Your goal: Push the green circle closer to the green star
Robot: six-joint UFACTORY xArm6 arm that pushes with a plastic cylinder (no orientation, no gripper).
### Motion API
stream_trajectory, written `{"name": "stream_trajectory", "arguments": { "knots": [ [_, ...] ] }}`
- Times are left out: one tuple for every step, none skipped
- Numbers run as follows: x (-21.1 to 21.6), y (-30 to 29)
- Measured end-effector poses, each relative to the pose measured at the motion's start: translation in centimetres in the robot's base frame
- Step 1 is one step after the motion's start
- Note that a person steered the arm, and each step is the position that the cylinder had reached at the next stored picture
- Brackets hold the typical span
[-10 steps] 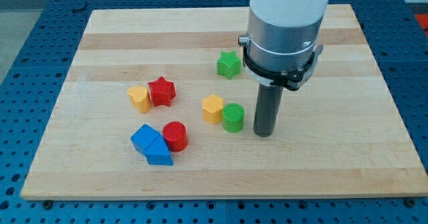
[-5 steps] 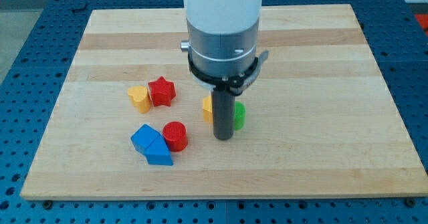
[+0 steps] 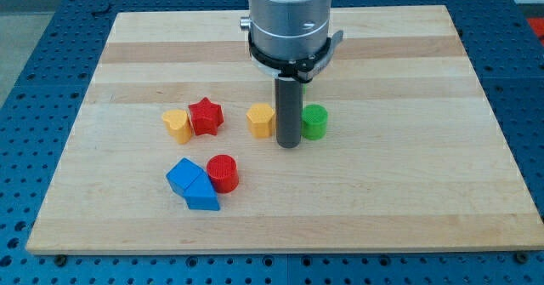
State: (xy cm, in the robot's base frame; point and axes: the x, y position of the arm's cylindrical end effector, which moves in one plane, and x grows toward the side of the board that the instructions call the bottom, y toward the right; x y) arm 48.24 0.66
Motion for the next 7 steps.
{"name": "stream_trajectory", "arguments": {
  "knots": [
    [-0.4, 2.8],
    [-2.1, 5.1],
    [-4.7, 5.8],
    [-4.7, 5.8],
    [-4.9, 7.5],
    [-6.3, 8.5],
    [-7.2, 7.9]
  ]
}}
